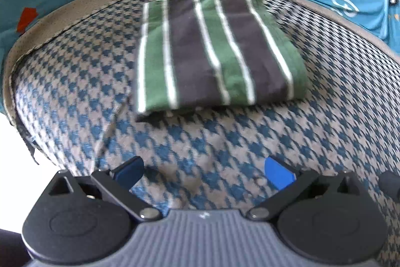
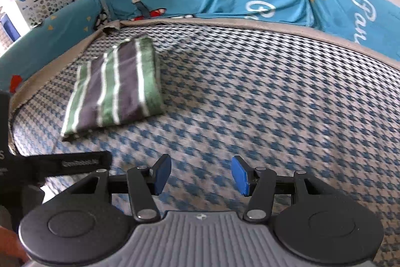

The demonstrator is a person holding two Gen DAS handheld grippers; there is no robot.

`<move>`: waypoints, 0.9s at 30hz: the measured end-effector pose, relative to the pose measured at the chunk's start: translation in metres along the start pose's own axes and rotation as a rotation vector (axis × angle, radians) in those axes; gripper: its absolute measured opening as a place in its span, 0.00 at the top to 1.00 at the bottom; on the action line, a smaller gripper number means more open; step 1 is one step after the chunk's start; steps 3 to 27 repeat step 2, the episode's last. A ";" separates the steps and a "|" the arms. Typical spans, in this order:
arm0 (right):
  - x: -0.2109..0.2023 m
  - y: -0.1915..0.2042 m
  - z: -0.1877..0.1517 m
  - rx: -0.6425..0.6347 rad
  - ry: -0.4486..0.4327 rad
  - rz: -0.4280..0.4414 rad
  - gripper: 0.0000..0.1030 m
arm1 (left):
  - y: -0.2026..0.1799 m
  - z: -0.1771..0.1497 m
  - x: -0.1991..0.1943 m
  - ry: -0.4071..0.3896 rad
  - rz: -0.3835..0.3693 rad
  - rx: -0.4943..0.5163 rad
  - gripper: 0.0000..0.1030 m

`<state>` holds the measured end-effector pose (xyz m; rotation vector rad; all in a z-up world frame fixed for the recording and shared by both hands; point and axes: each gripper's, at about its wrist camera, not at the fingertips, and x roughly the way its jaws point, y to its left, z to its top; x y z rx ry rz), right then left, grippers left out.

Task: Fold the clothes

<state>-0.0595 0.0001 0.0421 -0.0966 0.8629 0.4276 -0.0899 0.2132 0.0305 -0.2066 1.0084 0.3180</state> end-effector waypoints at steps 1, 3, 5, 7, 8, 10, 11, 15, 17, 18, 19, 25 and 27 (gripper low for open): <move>-0.001 -0.007 -0.002 -0.001 0.005 -0.009 0.50 | -0.003 0.000 -0.001 -0.006 -0.004 0.016 0.00; -0.001 -0.014 -0.004 0.002 0.011 -0.015 0.50 | -0.006 -0.001 -0.001 -0.011 -0.008 0.031 0.00; -0.001 -0.014 -0.004 0.002 0.011 -0.015 0.50 | -0.006 -0.001 -0.001 -0.011 -0.008 0.031 0.00; -0.001 -0.014 -0.004 0.002 0.011 -0.015 0.50 | -0.006 -0.001 -0.001 -0.011 -0.008 0.031 0.00; -0.001 -0.014 -0.004 0.002 0.011 -0.015 0.50 | -0.006 -0.001 -0.001 -0.011 -0.008 0.031 0.00; -0.001 -0.014 -0.004 0.002 0.011 -0.015 0.50 | -0.006 -0.001 -0.001 -0.011 -0.008 0.031 0.00; -0.001 -0.014 -0.004 0.002 0.011 -0.015 0.50 | -0.006 -0.001 -0.001 -0.011 -0.008 0.031 0.00; -0.001 -0.014 -0.004 0.002 0.011 -0.015 0.50 | -0.006 -0.001 -0.001 -0.011 -0.008 0.031 0.00; -0.001 -0.014 -0.004 0.002 0.011 -0.015 0.50 | -0.006 -0.001 -0.001 -0.011 -0.008 0.031 0.00; -0.001 -0.014 -0.004 0.002 0.011 -0.015 0.50 | -0.006 -0.001 -0.001 -0.011 -0.008 0.031 0.00; -0.001 -0.014 -0.004 0.002 0.011 -0.015 0.50 | -0.006 -0.001 -0.001 -0.011 -0.008 0.031 0.00; -0.001 -0.014 -0.004 0.002 0.011 -0.015 0.50 | -0.006 -0.001 -0.001 -0.011 -0.008 0.031 0.00; -0.001 -0.014 -0.004 0.002 0.011 -0.015 0.50 | -0.006 -0.001 -0.001 -0.011 -0.008 0.031 0.00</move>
